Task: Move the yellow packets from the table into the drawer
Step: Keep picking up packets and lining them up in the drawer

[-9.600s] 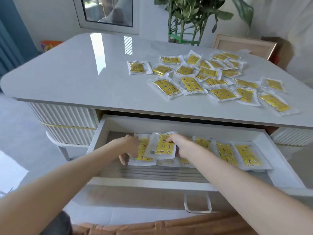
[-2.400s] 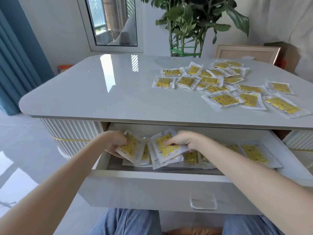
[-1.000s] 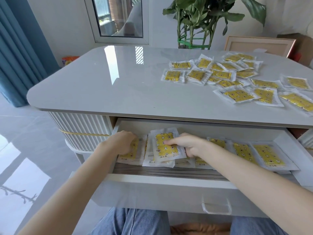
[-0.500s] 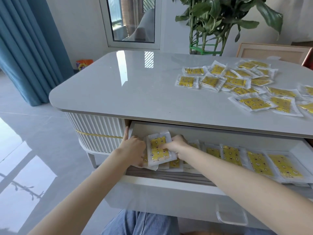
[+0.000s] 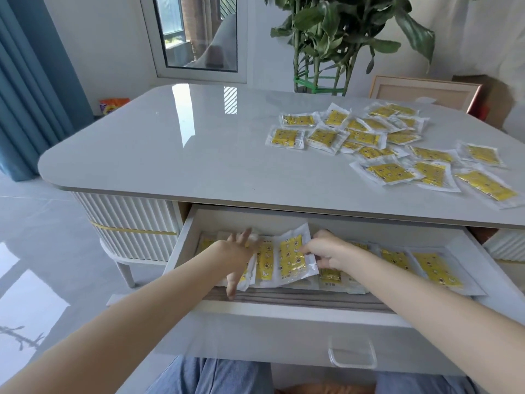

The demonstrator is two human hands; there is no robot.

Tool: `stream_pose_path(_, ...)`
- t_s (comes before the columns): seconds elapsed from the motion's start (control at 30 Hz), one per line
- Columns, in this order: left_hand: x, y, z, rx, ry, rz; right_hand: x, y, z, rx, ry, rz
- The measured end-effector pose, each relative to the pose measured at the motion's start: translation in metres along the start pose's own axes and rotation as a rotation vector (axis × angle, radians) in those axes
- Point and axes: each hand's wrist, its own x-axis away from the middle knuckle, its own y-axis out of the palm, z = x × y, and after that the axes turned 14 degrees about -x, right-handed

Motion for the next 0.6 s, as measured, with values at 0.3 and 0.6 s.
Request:
stream_pose_path(0.3,-0.008,0.022,-0.014,0.039,-0.043,0.053,0.017,-0.008,0.011,0.660,-0.265,0.152)
stream_pose_path(0.6,-0.005,0.022,-0.023,0.054,-0.086,-0.074,0.045,0.004,0.015,1.262,-0.434,-0.201)
